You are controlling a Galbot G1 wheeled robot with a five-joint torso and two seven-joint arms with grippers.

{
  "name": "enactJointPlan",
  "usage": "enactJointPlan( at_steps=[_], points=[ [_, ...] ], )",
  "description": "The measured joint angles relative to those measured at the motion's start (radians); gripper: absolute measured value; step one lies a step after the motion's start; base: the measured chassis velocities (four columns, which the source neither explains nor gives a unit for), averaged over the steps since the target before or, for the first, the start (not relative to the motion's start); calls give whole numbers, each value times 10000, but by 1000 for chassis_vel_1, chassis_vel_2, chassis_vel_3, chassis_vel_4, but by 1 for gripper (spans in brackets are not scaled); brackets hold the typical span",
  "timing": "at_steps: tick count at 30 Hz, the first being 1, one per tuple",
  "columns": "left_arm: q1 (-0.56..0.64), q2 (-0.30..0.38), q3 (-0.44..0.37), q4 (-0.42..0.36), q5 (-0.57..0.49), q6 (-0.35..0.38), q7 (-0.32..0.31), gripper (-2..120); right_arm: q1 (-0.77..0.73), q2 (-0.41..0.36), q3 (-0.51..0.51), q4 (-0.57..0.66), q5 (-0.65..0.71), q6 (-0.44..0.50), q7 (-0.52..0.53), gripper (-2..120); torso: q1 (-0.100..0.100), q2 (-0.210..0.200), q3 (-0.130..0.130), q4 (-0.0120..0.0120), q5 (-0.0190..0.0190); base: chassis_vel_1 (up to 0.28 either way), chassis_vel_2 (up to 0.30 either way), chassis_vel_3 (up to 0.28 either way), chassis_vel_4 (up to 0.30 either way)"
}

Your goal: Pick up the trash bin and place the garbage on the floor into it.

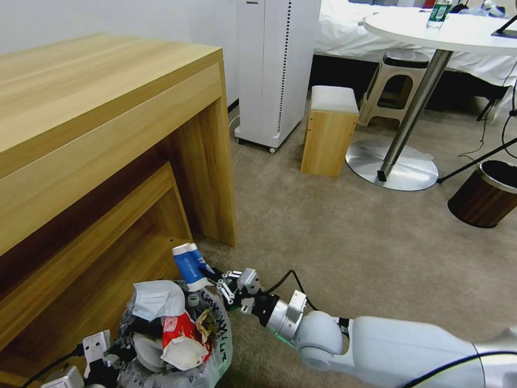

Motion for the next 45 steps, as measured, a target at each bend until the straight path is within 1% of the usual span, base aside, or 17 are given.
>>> enactJointPlan(
  at_steps=[3,7,9,10,13,20,32,38,45],
  points=[
    [120,382,-154,-228,-358,229,-200,0,638,156,-358,247,87,-108,129,0,0,0,0,0,1,0,0,0,0],
    [151,551,-215,-272,-494,306,-274,0,1014,234,-641,397,179,-171,177,0,0,0,0,0,0,0,0,0,0],
    [155,616,-240,-273,-517,321,-313,0,1432,312,-1034,515,199,-172,207,0,0,0,0,1,1,0,0,0,0],
    [155,616,-240,-273,-517,321,-313,0,1432,312,-1034,515,199,-172,207,0,0,0,0,1,1,0,0,0,0],
    [131,616,-232,-267,-520,322,-314,0,1852,376,-1540,752,336,-194,306,0,0,0,-1,0,1,0,0,0,0],
    [23,594,-188,-202,-541,312,-325,0,2062,327,-2231,840,301,-237,405,0,0,0,0,-1,1,0,0,0,0],
    [38,440,-141,-238,-477,217,-320,0,1807,452,-2525,378,392,-331,598,0,0,0,-1,0,2,0,0,0,0],
    [88,368,-106,-403,-415,215,-290,0,1798,589,-2872,114,421,-377,649,0,0,0,0,0,2,0,0,0,0],
    [98,181,-39,-472,-235,163,-187,0,2155,779,-3390,111,914,-661,978,0,0,0,-1,0,2,0,0,0,0]
  ],
)
